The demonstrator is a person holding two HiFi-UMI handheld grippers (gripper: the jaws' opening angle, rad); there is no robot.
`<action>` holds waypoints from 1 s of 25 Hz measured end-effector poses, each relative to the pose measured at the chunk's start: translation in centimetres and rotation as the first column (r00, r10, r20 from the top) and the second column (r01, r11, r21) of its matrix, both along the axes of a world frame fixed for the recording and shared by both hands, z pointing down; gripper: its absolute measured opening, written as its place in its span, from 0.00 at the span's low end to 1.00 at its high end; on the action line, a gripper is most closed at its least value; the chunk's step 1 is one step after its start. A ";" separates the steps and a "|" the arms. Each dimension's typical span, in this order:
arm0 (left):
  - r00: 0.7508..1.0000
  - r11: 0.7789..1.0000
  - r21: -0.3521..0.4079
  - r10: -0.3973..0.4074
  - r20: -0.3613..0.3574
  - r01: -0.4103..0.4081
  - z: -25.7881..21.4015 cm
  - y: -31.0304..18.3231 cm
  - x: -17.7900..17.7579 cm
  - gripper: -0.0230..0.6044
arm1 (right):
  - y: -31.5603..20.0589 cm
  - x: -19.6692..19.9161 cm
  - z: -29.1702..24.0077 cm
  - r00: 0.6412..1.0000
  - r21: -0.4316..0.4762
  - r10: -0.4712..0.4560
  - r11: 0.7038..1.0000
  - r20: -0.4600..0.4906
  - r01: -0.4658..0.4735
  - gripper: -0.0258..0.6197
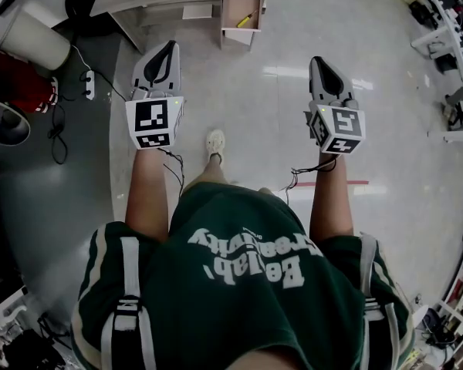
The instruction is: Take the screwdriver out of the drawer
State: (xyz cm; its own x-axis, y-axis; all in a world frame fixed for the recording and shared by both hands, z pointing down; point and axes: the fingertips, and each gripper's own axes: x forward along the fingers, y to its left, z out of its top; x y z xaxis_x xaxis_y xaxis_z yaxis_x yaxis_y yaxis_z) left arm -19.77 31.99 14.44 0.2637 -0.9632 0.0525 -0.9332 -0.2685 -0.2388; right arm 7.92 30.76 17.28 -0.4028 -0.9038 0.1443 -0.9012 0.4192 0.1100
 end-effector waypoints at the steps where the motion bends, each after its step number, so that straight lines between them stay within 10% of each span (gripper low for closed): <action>1: 1.000 1.000 -0.004 0.001 -0.004 -0.001 0.1 -1.7 -0.5 0.06 | -1.5 -0.6 0.1 1.000 -0.005 0.001 1.000 0.000 -0.001 0.09; 25: 0.989 0.988 -0.044 0.147 0.000 -0.146 3.5 -28.1 -4.3 0.06 | -24.6 -7.8 2.0 0.998 -0.046 0.062 0.997 -0.010 -0.062 0.09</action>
